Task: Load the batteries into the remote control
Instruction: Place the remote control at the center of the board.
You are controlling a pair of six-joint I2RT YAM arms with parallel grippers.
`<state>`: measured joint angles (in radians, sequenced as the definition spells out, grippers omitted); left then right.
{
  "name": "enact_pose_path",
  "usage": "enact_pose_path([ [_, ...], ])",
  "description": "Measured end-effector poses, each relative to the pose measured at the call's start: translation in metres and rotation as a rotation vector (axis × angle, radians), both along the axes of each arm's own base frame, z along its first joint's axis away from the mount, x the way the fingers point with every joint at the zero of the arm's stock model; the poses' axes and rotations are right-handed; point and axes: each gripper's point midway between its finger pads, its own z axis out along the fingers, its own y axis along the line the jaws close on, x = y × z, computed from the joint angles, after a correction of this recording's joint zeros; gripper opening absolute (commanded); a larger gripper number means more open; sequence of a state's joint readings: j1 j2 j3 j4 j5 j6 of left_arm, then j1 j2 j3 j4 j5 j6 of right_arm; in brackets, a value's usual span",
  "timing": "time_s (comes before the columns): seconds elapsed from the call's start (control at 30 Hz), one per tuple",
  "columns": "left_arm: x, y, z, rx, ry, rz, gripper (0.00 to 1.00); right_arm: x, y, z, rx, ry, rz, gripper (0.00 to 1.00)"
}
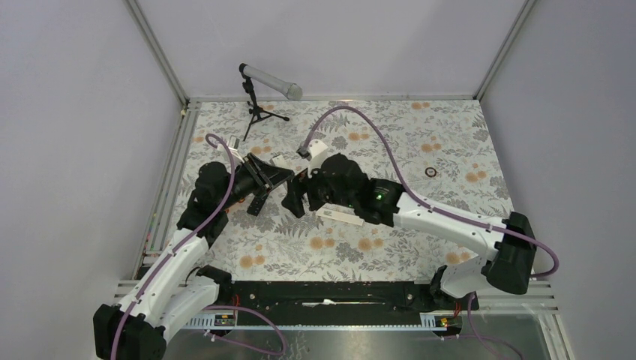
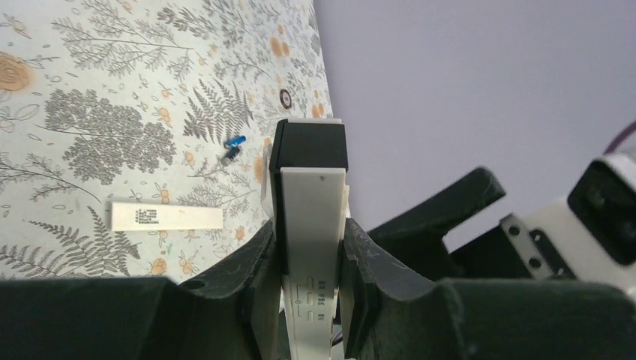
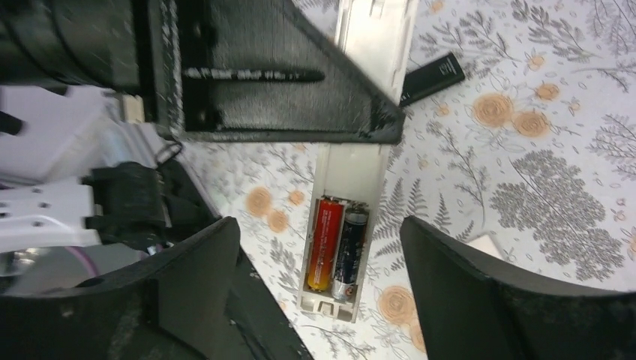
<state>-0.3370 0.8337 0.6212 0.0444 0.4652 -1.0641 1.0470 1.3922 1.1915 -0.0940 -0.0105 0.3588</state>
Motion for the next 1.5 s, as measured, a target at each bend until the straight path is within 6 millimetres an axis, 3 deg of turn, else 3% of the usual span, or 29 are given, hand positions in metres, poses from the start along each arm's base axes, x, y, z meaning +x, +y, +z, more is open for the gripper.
enact_pose_path([
  [0.23, 0.007, 0.005, -0.010, 0.022, 0.034, 0.052, 0.00, -0.002, 0.007, -0.037, -0.178, -0.045, 0.032, 0.56],
  [0.43, 0.008, 0.006, -0.013, 0.026, 0.044, 0.059, 0.02, 0.001, 0.002, -0.044, -0.221, -0.065, 0.030, 0.34],
  [0.5, 0.009, 0.007, -0.012, 0.024, 0.037, 0.064, 0.22, 0.004, 0.001, -0.044, -0.227, -0.068, 0.018, 0.28],
  [0.6, 0.008, 0.008, -0.013, 0.027, 0.035, 0.068, 0.69, 0.004, 0.001, -0.046, -0.234, -0.074, 0.026, 0.27],
  [0.7, 0.009, 0.010, -0.018, 0.039, 0.039, 0.078, 0.96, 0.003, 0.001, -0.047, -0.245, -0.090, 0.045, 0.27],
  [0.73, 0.009, 0.011, -0.022, 0.046, 0.046, 0.082, 0.99, 0.002, 0.001, -0.047, -0.249, -0.096, 0.055, 0.26],
  [0.93, 0.016, 0.036, -0.038, 0.097, 0.083, 0.171, 0.99, -0.003, -0.009, -0.059, -0.326, -0.108, 0.102, 0.23],
  [1.2, 0.023, 0.084, -0.059, 0.206, 0.146, 0.319, 0.99, -0.019, -0.046, -0.103, -0.482, -0.109, 0.189, 0.26],
  [1.33, 0.025, 0.100, -0.053, 0.248, 0.138, 0.357, 0.99, -0.032, -0.065, -0.132, -0.577, -0.106, 0.279, 0.26],
  [1.5, 0.027, 0.105, -0.049, 0.261, 0.120, 0.359, 0.99, -0.044, -0.084, -0.155, -0.685, -0.089, 0.385, 0.25],
])
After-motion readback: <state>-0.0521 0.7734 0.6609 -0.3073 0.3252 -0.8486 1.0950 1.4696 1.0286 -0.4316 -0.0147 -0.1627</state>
